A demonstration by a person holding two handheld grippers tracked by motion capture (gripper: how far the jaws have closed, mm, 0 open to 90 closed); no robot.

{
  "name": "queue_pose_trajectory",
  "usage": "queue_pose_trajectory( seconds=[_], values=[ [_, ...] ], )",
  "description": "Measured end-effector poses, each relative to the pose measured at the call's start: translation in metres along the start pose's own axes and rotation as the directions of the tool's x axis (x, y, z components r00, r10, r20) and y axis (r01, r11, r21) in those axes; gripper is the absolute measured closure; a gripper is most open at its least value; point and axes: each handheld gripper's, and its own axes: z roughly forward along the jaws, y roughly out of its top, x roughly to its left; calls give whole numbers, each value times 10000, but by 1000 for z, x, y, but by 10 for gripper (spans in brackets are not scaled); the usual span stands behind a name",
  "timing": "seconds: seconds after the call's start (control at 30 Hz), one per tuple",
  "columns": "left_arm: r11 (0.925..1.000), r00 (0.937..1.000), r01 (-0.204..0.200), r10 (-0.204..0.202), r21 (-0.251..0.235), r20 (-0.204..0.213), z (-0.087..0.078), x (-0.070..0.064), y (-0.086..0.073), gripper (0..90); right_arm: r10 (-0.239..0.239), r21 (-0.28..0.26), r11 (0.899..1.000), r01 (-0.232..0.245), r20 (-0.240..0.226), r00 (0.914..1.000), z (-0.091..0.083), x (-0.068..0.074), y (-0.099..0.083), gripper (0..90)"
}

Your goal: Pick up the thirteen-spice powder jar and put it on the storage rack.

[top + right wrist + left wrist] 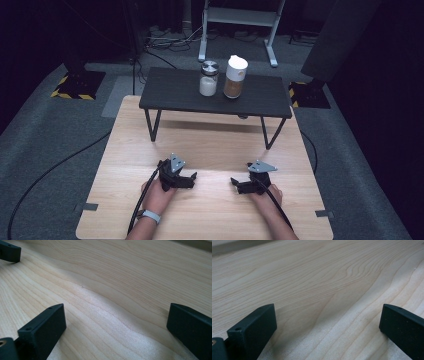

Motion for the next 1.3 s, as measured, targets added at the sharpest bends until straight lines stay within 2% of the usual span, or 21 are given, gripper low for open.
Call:
queue_pose_trajectory(
  seconds=[1.3],
  values=[
    [10000,10000,52,-52,-4,-85,-1,-3,-1,9,-11,-4,10000,11,-15,10000,0,0,0,19]
  ],
)
